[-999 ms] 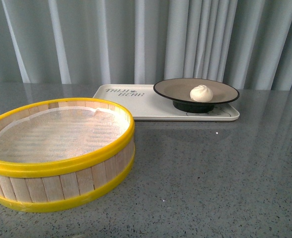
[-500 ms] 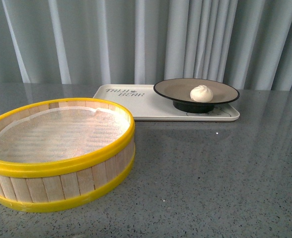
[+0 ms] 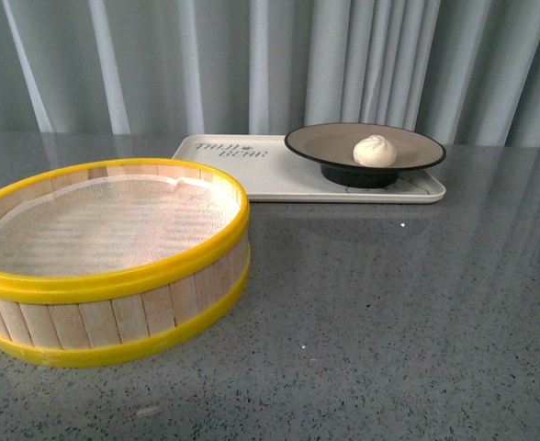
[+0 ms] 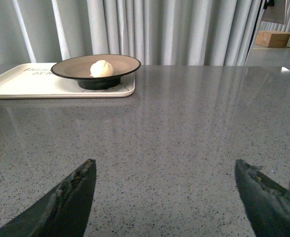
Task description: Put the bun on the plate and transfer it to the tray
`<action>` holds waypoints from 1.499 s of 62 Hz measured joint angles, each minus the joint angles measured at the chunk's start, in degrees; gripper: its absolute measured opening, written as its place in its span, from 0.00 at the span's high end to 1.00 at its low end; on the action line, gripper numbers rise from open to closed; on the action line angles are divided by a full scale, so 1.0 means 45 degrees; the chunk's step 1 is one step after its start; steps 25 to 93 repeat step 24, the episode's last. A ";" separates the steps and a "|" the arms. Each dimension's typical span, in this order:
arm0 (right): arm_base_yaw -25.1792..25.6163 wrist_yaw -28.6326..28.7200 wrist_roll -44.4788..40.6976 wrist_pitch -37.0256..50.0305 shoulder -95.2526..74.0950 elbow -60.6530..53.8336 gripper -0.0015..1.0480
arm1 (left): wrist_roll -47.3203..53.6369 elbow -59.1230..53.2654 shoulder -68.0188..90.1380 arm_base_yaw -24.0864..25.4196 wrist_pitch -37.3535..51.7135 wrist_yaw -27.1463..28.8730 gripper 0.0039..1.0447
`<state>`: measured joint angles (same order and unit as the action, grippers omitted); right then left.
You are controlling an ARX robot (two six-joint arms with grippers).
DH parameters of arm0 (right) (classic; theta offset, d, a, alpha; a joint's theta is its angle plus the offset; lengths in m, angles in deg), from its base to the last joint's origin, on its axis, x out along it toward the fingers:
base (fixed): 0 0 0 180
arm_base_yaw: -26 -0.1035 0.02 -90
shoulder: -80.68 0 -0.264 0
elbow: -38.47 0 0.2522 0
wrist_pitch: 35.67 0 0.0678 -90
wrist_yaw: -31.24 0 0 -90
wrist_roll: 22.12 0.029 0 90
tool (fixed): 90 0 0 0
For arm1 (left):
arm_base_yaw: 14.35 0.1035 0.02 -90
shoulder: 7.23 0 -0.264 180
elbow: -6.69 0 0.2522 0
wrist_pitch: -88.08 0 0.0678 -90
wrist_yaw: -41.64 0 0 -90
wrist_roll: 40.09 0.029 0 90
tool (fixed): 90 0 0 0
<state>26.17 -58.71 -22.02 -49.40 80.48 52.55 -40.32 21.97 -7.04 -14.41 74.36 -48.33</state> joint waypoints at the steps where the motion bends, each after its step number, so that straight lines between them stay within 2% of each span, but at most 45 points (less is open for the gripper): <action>1: 0.0000 0.0005 0.0000 0.0000 0.0000 0.0000 0.18 | -0.0005 0.0000 0.0000 0.0000 0.0000 0.0000 0.06; 6: 0.0000 0.0000 0.0019 0.0000 0.0000 0.0000 0.06 | 0.0000 0.0000 0.0000 0.0000 0.0000 0.0000 0.06; 10: 0.0000 0.0000 0.0005 0.0000 0.0000 0.0000 0.09 | 0.0000 0.0000 0.0000 0.0000 0.0000 -0.0005 0.06; 93: 0.0000 0.0000 0.0010 0.0000 0.0000 0.0000 0.08 | 0.0000 -0.0005 0.0000 0.0000 0.0000 -0.0005 0.06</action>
